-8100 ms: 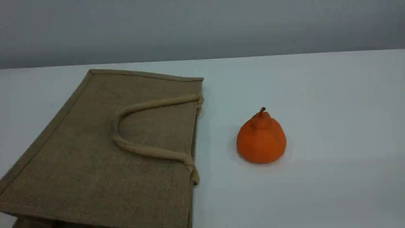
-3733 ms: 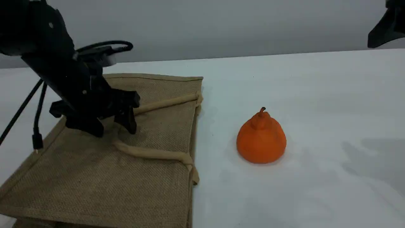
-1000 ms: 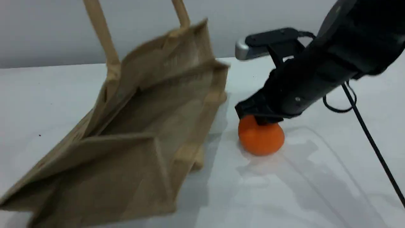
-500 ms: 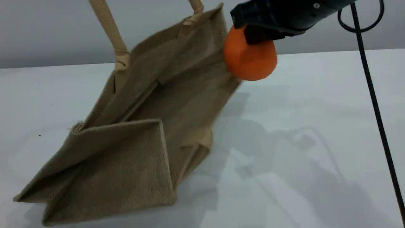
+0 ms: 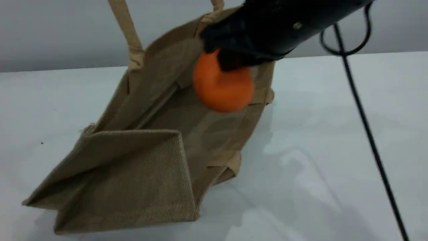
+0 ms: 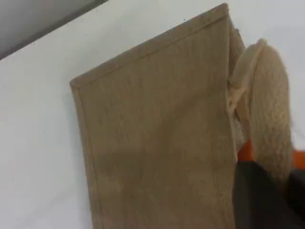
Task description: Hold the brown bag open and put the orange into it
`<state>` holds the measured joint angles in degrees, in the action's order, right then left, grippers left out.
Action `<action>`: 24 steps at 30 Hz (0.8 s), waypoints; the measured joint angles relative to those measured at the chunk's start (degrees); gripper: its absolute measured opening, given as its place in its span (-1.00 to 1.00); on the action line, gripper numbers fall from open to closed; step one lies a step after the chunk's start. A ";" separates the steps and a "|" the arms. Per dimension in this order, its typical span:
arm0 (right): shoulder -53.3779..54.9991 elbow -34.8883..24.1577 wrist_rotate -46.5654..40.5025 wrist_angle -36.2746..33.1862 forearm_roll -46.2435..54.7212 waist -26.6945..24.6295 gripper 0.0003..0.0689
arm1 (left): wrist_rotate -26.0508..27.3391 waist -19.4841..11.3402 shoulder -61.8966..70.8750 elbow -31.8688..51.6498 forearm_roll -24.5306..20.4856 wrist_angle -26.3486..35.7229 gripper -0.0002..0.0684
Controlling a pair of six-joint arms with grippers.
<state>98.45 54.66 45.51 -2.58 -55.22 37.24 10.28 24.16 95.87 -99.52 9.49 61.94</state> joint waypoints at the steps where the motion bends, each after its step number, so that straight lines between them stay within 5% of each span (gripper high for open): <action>1: 0.06 0.00 0.00 0.24 0.00 0.69 -0.94 | 0.00 0.00 0.00 0.00 0.18 0.06 -0.74; 11: 1.99 0.46 0.00 4.47 -0.21 3.62 -0.94 | -0.17 0.00 -0.05 -2.00 1.78 1.74 -0.74; 24: 15.24 9.39 2.04 2.58 0.06 3.93 -0.93 | -0.28 0.00 -0.12 -2.37 2.64 1.65 -0.74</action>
<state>113.69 64.06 47.55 0.00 -55.16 41.17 10.00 24.16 95.75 -101.90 12.13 63.59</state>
